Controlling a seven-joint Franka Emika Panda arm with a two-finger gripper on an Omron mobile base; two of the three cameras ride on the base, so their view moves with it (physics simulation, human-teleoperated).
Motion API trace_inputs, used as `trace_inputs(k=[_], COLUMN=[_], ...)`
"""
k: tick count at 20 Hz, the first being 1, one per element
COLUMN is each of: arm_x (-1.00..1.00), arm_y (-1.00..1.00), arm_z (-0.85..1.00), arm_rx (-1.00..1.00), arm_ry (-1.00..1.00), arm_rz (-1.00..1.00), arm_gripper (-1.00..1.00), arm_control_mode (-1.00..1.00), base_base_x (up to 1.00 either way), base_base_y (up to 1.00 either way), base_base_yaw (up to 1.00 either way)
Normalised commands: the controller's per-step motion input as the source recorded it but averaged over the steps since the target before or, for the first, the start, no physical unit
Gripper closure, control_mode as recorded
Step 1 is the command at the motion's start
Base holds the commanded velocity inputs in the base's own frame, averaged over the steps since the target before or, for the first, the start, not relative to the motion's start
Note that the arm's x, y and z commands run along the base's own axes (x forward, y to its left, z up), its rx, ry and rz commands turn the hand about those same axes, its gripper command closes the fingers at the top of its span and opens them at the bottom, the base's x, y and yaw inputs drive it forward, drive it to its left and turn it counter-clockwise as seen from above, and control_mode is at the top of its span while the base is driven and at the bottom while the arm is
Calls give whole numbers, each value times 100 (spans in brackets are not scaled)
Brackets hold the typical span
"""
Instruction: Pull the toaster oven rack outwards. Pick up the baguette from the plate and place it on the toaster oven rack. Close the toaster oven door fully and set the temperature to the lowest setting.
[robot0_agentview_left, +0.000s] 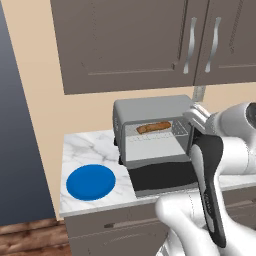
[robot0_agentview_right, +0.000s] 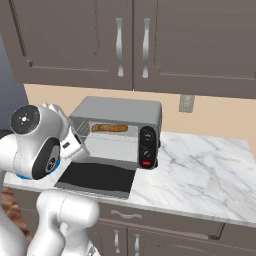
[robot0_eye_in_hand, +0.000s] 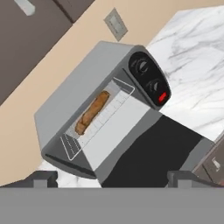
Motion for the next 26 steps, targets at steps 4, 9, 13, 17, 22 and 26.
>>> trace_inputs(k=[4, 9, 13, 17, 22, 26], arm_x=[-18, -18, -3, 0, 0, 0], arm_y=[-31, -40, -40, -35, -36, -44], arm_z=[0, 0, 0, 0, 0, 0], arm_rx=[9, 14, 17, 16, 17, 25], arm_ry=[0, 0, 0, 0, 2, 13], arm_rz=[-8, -6, -1, 0, 0, 0], arm_gripper=[-100, -100, -100, -100, -100, -100], arm_control_mode=[-100, -100, -100, -100, -100, -100], base_base_x=[0, 0, 0, 0, 0, 0], base_base_y=[0, 0, 0, 0, 0, 0], base_base_yaw=[0, 0, 0, 0, 0, 0])
